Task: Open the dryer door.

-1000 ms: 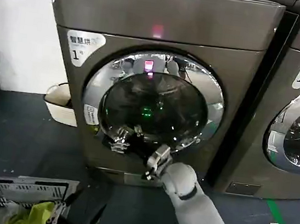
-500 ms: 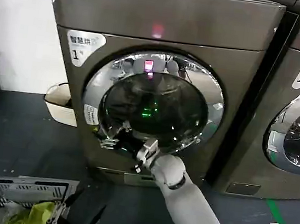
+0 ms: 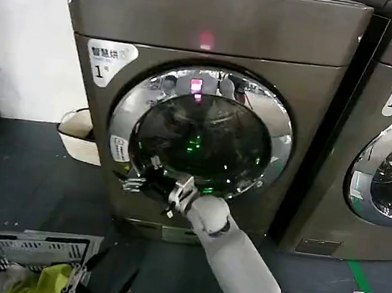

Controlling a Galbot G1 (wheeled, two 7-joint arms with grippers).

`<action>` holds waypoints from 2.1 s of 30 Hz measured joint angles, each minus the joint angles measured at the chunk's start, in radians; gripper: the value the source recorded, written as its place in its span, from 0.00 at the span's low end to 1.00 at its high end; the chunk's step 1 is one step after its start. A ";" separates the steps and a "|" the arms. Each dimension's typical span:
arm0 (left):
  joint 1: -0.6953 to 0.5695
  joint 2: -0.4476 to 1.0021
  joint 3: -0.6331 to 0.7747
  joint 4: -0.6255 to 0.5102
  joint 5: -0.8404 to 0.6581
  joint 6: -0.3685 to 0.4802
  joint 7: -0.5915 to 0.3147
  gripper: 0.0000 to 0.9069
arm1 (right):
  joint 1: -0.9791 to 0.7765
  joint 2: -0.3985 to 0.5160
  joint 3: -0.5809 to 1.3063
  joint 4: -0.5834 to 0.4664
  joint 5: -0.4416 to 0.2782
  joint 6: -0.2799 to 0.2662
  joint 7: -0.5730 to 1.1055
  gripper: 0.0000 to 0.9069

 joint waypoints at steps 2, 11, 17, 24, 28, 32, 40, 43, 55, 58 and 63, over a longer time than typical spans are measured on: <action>0.000 0.001 0.000 0.000 0.000 0.000 -0.001 1.00 | 0.004 0.003 -0.002 -0.004 0.005 0.001 -0.005 1.00; -0.005 -0.001 -0.004 -0.002 -0.001 0.002 -0.002 1.00 | 0.005 -0.015 0.002 0.021 0.078 -0.029 -0.093 1.00; -0.013 0.000 -0.027 -0.003 -0.019 0.032 0.016 1.00 | 0.007 -0.030 0.021 0.060 0.149 -0.077 -0.138 1.00; -0.046 0.011 -0.096 -0.016 -0.093 0.136 0.018 1.00 | -0.011 -0.040 0.041 0.100 0.151 -0.106 -0.196 1.00; -0.072 0.018 -0.142 -0.009 -0.140 0.174 0.019 1.00 | -0.018 -0.047 0.049 0.126 0.156 -0.114 -0.249 1.00; -0.096 0.026 -0.188 0.001 -0.183 0.198 0.032 1.00 | -0.023 -0.059 0.058 0.126 0.159 -0.082 -0.325 1.00; -0.157 0.059 -0.271 0.042 -0.275 0.241 0.020 1.00 | -0.035 -0.075 0.069 0.128 0.170 -0.070 -0.440 1.00; -0.176 0.073 -0.303 0.058 -0.310 0.253 0.017 1.00 | -0.041 -0.081 0.070 0.128 0.171 -0.062 -0.477 1.00; -0.275 0.152 -0.394 0.121 -0.462 0.289 0.010 1.00 | -0.079 -0.120 0.093 0.157 0.134 -0.037 -0.611 1.00; -0.302 0.173 -0.394 0.136 -0.491 0.273 0.004 1.00 | -0.098 -0.136 0.103 0.176 0.124 -0.034 -0.657 1.00; -0.334 0.199 -0.373 0.157 -0.501 0.261 -0.012 1.00 | -0.129 -0.165 0.125 0.193 0.121 -0.025 -0.726 1.00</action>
